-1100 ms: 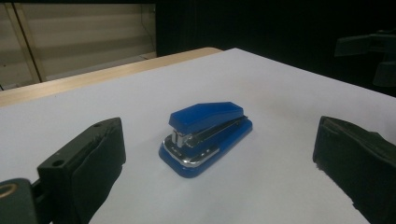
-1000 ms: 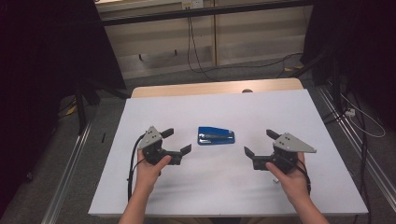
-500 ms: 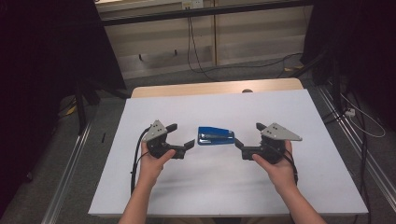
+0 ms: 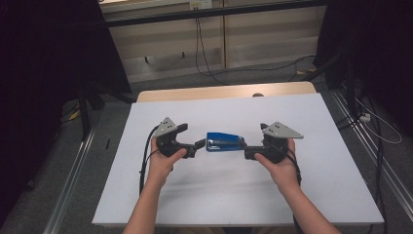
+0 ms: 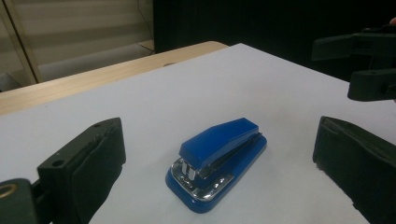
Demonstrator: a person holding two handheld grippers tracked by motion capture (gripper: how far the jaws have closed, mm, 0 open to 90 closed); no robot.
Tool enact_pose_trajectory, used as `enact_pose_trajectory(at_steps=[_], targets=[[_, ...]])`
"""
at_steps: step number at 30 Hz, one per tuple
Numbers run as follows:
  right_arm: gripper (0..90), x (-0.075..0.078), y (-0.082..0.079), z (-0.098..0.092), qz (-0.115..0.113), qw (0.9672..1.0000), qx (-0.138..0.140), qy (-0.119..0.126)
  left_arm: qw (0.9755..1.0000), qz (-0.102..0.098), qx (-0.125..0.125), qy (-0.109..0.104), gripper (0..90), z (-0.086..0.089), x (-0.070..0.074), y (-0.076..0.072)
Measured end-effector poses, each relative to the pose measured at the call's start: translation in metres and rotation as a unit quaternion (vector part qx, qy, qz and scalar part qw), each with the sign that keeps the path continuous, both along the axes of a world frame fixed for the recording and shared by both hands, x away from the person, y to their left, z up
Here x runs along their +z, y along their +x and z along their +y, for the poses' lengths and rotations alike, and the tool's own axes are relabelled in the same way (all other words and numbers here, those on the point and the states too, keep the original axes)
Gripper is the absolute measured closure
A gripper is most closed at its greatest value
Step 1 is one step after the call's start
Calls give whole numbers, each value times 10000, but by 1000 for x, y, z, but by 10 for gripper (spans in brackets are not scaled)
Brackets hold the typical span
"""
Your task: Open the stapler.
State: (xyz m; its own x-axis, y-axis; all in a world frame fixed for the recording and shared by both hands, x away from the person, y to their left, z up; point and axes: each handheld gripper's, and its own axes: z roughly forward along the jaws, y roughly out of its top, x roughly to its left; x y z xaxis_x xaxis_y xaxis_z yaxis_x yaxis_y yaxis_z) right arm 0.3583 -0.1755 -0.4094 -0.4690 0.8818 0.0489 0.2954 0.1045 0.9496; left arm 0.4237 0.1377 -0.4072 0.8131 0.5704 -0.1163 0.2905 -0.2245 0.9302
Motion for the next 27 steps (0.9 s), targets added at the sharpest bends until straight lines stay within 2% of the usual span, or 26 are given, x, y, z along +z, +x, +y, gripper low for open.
enact_pose_trajectory(at_steps=[1, 3, 8, 12, 14, 17, 23, 25, 27], targets=[[49, 0, 1, 1, 17, 10000, -5, -11, 9999, -55, 4, 145, 34, -1, -1, 2], [54, 0, 4, 4, 32, 10000, 14, -51, 9998, -42, 33, 200, 34, -2, -3, 6], [65, 0, 8, 14, 19, 9998, 110, -159, 9998, 181, 55, 98, 34, -3, -4, 15], [77, -2, 10, 21, 95, 9998, 143, -90, 9997, 201, 133, 19, 34, -5, -1, 21], [100, -2, 10, 25, 140, 9997, 202, -35, 9996, 192, 150, 130, 34, -6, -1, 22], [151, -4, 12, 29, 165, 9995, 241, -102, 9992, 221, 188, 258, 35, -7, -3, 24], [315, -7, 15, 35, 288, 9990, 289, -165, 9993, 213, 197, 229, 39, -7, -3, 24], [409, -8, 16, 37, 310, 9985, 367, -249, 9994, 193, 189, 213, 39, -7, -3, 23], [529, -10, 19, 39, 362, 9980, 429, -277, 9992, 172, 212, 286, 39, -7, -3, 23]])
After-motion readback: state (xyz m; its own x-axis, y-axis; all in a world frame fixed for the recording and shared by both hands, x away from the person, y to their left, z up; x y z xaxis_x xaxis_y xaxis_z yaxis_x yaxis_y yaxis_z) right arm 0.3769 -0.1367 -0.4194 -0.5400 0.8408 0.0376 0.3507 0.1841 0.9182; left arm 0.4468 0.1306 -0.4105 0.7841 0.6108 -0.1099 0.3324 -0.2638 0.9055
